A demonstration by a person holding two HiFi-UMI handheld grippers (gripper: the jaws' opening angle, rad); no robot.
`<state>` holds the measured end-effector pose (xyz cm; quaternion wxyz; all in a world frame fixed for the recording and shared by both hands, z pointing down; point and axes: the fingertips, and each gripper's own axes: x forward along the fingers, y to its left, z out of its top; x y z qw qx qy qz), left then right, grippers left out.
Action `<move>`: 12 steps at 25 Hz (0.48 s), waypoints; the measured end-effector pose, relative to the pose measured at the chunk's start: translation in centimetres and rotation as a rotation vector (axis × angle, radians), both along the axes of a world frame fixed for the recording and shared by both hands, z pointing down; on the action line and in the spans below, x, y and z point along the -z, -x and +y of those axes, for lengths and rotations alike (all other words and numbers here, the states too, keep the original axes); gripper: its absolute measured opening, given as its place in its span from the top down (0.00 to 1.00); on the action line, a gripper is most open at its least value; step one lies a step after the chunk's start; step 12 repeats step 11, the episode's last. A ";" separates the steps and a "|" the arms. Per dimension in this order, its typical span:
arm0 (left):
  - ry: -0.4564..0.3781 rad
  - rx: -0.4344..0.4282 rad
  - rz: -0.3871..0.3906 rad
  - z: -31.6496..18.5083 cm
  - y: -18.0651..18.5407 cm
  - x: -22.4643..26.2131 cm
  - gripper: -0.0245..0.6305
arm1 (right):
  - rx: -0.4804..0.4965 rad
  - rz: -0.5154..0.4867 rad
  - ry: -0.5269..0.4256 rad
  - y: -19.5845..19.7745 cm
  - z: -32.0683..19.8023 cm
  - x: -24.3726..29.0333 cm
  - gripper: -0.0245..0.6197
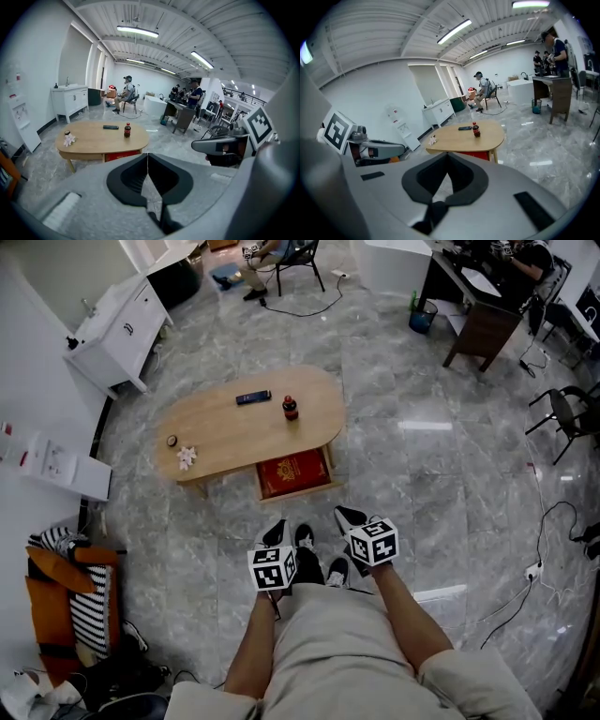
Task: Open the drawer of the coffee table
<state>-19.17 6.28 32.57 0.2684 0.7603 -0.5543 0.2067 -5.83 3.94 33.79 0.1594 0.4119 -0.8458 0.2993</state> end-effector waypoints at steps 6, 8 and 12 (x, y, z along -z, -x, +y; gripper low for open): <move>-0.003 -0.022 -0.006 -0.4 -0.6 0.2 0.95 | 0.007 0.039 -0.003 -0.2 0.0 -0.4 0.94; -0.010 -0.033 -0.016 -0.6 -0.9 0.4 0.95 | 0.012 0.047 -0.007 -0.2 -0.1 -0.4 0.94; -0.024 -0.041 -0.041 -0.8 -1.2 0.7 0.95 | 0.014 0.063 -0.011 -0.4 -0.4 -0.4 0.94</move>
